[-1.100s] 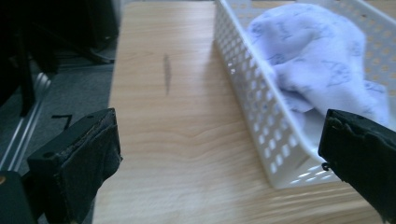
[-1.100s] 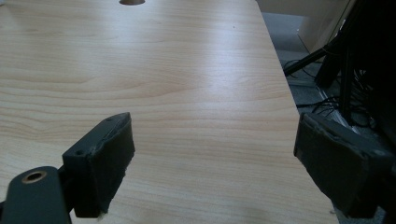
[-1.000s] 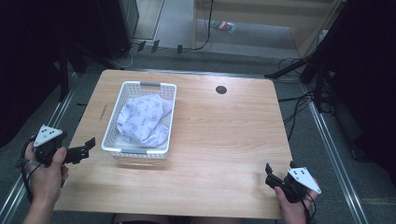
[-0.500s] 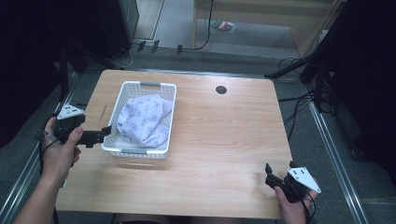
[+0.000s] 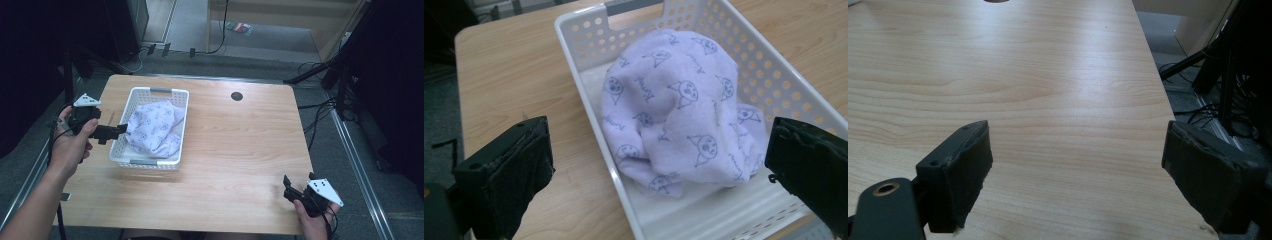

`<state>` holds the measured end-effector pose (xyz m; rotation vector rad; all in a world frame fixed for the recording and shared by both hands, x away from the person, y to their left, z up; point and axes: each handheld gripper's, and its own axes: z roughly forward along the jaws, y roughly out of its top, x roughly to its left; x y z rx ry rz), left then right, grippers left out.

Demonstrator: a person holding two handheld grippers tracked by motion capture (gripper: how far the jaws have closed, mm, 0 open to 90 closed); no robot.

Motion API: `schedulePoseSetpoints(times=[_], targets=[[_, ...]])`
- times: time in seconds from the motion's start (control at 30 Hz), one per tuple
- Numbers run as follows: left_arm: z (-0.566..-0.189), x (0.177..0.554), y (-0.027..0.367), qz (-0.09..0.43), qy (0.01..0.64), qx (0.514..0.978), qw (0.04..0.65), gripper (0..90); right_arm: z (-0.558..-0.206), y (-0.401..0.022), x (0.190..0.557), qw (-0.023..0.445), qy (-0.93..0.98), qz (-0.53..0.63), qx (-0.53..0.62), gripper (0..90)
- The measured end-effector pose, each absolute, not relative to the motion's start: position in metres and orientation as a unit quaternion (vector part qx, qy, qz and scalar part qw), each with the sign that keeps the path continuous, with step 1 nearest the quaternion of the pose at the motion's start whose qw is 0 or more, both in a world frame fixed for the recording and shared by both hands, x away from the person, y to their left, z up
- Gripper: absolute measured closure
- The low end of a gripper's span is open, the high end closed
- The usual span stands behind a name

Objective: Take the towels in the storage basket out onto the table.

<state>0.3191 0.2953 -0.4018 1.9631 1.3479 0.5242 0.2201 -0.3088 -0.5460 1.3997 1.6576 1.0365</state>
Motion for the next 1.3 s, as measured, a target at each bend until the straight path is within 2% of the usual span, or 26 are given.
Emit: schedulePoseSetpoints(times=[0.43,1.3], targets=[[-0.408,0.357,0.271,0.16,0.523,0.775,0.316,0.0,-0.546,-0.31,0.22,0.353,0.644,0.407,0.544,12.7],[-0.446,0.395,0.23,0.107,0.512,0.807,0.273,0.0,-0.546,-0.31,0.22,0.35,0.643,0.407,0.546,12.9]])
